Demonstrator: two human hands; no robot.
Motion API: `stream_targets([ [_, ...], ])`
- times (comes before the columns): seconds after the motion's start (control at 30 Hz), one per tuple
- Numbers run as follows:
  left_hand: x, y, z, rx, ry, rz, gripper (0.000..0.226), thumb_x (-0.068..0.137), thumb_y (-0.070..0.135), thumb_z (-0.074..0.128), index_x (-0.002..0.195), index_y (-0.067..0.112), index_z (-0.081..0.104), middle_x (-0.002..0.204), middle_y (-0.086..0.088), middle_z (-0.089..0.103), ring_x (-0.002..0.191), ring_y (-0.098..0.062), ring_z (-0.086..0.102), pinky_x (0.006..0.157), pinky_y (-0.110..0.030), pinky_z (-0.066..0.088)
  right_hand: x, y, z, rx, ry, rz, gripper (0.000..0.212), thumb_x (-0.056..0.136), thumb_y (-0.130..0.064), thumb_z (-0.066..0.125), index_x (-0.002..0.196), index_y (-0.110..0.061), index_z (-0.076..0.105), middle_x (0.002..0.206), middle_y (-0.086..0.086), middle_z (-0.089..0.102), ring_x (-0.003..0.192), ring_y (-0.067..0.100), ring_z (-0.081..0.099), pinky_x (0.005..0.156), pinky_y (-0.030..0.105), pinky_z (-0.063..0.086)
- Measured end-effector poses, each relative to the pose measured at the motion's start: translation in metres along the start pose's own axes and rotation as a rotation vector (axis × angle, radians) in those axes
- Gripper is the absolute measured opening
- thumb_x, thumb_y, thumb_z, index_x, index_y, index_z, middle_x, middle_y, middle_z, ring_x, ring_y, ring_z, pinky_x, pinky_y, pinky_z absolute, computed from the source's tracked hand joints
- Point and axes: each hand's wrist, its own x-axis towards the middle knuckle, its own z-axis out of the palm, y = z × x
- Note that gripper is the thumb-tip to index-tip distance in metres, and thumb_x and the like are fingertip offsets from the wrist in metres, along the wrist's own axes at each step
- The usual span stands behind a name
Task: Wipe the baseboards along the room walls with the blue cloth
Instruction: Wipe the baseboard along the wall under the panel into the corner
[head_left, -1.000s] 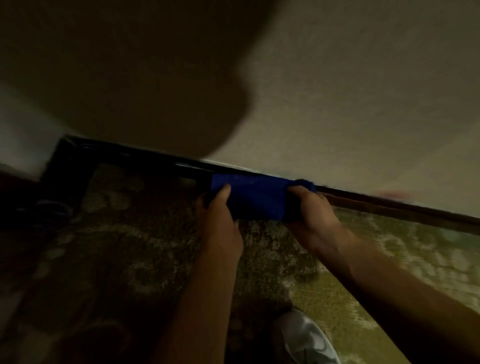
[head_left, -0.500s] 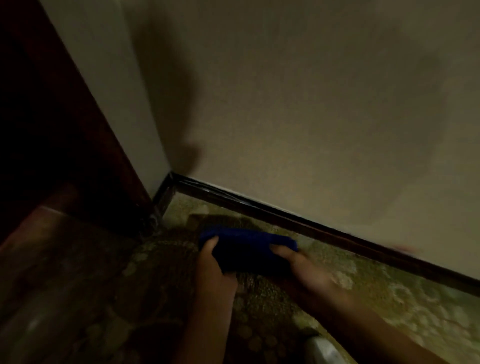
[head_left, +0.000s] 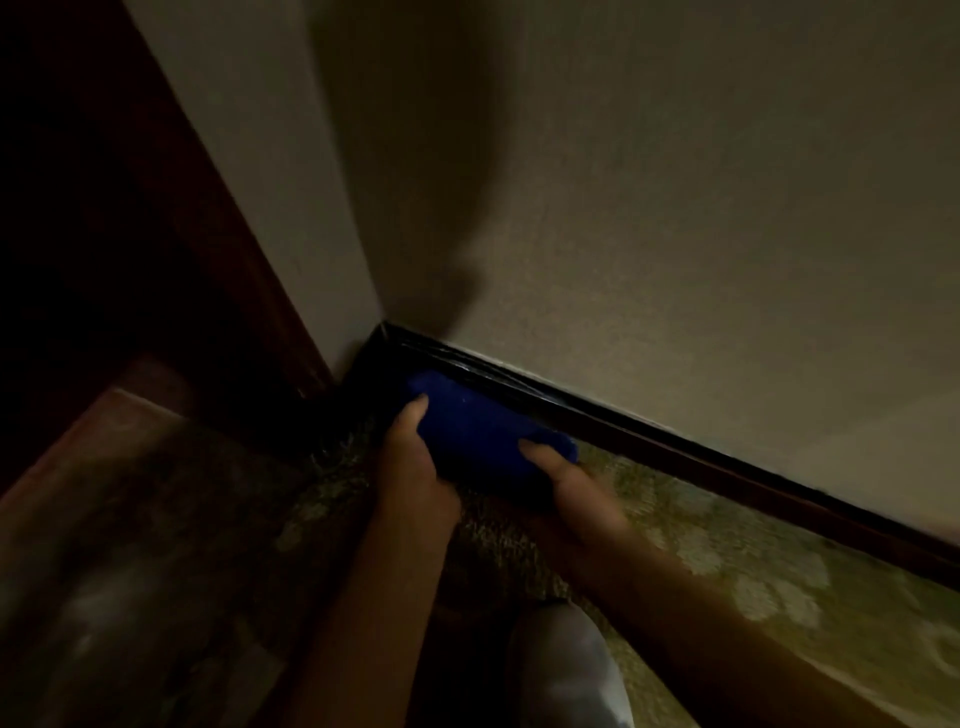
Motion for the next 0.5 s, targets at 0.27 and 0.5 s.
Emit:
stream_targets([
  [0.27,0.087,-0.012,0.037,0.047,0.181,0.173,0.05,0.102,0.042,0.046,0.145,0.017,0.049,0.145,-0.007,0.055,0.126,-0.03,0.057,0.078,-0.034,0.051,0.046,-0.02,0.013,0.071,0.077,0.022,0.05,0.089,-0.011,0.068,0.134,-0.002,0.049,0.122,0.024,0.063,0.106,0.039,0.066,0.087,0.048,0.056],
  [0.5,0.05,-0.042,0.038,0.331,0.324,0.236,0.07,0.092,0.036,0.068,0.151,0.015,0.038,0.152,-0.009,0.046,0.133,-0.031,0.05,0.109,-0.041,0.044,0.035,-0.006,-0.043,0.217,0.076,0.035,0.039,0.088,-0.014,0.066,0.126,-0.007,0.062,0.109,0.019,0.074,0.094,0.034,0.074,0.066,0.038,0.06],
])
